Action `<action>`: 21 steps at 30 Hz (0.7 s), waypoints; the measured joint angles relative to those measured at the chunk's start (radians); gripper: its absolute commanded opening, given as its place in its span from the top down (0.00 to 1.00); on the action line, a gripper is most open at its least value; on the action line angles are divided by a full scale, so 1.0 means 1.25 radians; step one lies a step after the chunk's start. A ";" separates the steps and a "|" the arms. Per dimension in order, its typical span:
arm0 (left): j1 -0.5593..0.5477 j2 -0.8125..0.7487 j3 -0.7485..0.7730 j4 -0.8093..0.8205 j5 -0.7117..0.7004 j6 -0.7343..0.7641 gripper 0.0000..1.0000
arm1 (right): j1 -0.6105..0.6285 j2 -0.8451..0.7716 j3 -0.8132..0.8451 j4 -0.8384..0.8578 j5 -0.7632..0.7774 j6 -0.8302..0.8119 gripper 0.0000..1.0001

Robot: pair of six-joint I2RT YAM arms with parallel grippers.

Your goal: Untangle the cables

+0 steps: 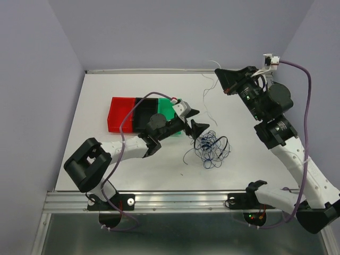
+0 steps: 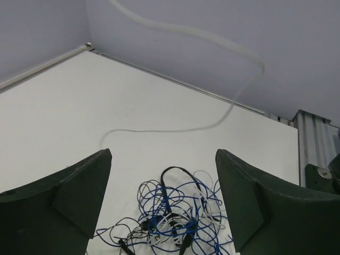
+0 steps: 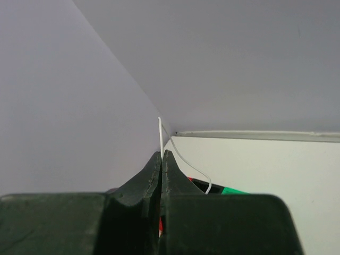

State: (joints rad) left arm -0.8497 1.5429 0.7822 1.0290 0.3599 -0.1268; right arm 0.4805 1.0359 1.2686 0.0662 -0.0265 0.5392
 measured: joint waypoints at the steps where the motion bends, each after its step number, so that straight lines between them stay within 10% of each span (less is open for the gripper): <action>1: 0.000 -0.008 -0.005 0.000 -0.023 0.002 0.09 | 0.000 -0.002 -0.023 0.011 -0.002 0.001 1.00; 21: 0.320 -0.443 -0.062 -0.341 -0.003 0.063 0.16 | 0.000 0.133 -0.047 0.106 -0.086 0.058 0.99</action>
State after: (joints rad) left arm -0.4500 0.9886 0.7048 0.6033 0.3565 -0.0483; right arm 0.4805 1.2022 1.2098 0.1986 -0.1341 0.6121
